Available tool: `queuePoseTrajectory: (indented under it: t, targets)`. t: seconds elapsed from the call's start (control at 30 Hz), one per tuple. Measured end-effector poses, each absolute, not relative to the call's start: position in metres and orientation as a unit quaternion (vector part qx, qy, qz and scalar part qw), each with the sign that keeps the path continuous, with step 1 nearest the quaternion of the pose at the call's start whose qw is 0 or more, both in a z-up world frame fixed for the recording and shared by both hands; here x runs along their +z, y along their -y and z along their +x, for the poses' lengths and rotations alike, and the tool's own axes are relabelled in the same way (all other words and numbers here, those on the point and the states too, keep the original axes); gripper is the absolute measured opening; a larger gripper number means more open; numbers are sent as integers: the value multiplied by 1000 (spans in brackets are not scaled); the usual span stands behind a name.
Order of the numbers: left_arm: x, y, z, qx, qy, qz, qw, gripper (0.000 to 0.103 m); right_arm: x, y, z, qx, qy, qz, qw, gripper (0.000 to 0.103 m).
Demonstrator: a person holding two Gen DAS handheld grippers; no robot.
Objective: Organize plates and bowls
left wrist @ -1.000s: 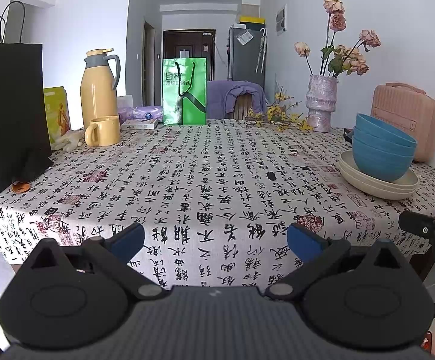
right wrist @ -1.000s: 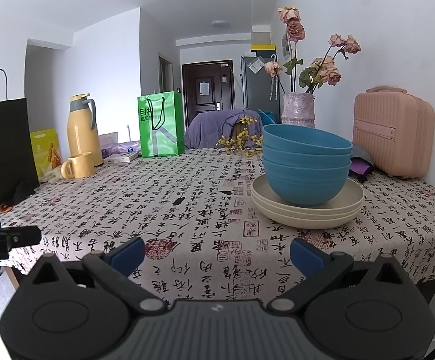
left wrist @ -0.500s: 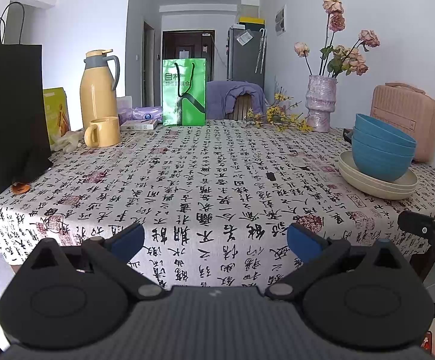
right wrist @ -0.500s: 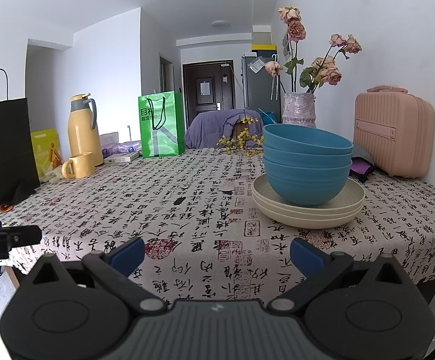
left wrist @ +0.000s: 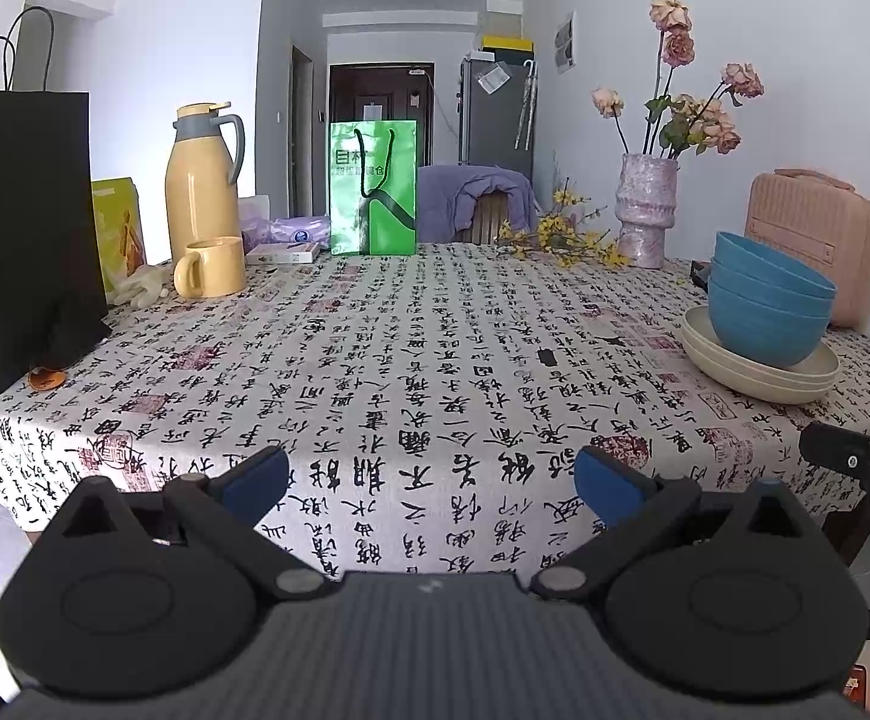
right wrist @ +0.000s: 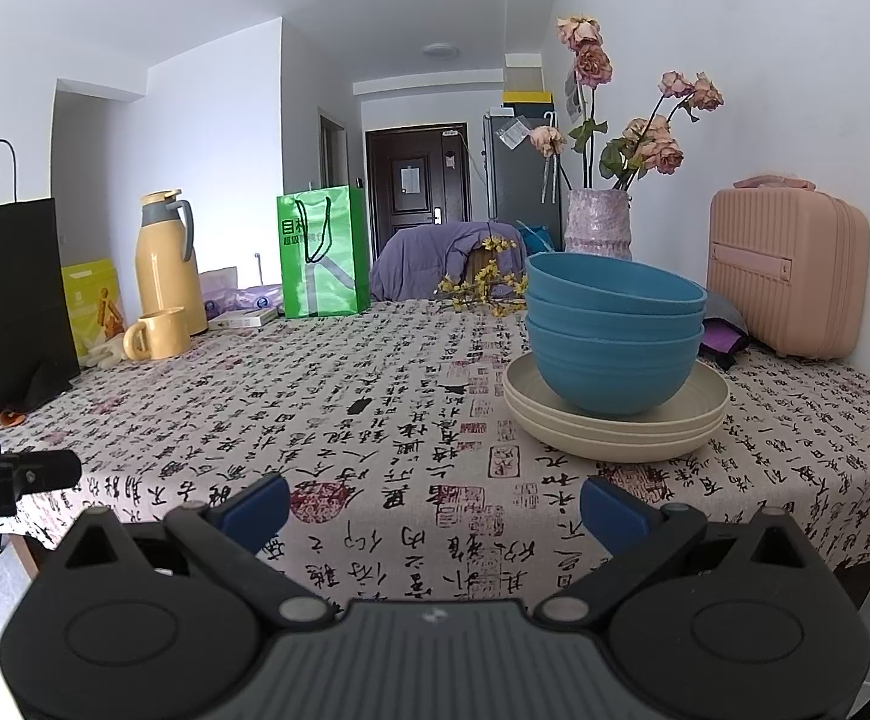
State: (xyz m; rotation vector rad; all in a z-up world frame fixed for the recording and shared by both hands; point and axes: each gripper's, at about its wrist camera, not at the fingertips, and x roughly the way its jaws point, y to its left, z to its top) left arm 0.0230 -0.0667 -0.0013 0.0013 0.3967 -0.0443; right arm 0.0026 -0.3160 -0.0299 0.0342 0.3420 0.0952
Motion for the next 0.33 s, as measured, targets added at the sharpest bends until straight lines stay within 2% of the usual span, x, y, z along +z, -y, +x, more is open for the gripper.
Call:
queuePoseTrajectory:
  t: [0.33]
  targets:
    - [-1, 66, 22, -24, -196, 0, 980, 103, -29, 316, 3, 47, -169, 17, 984, 103]
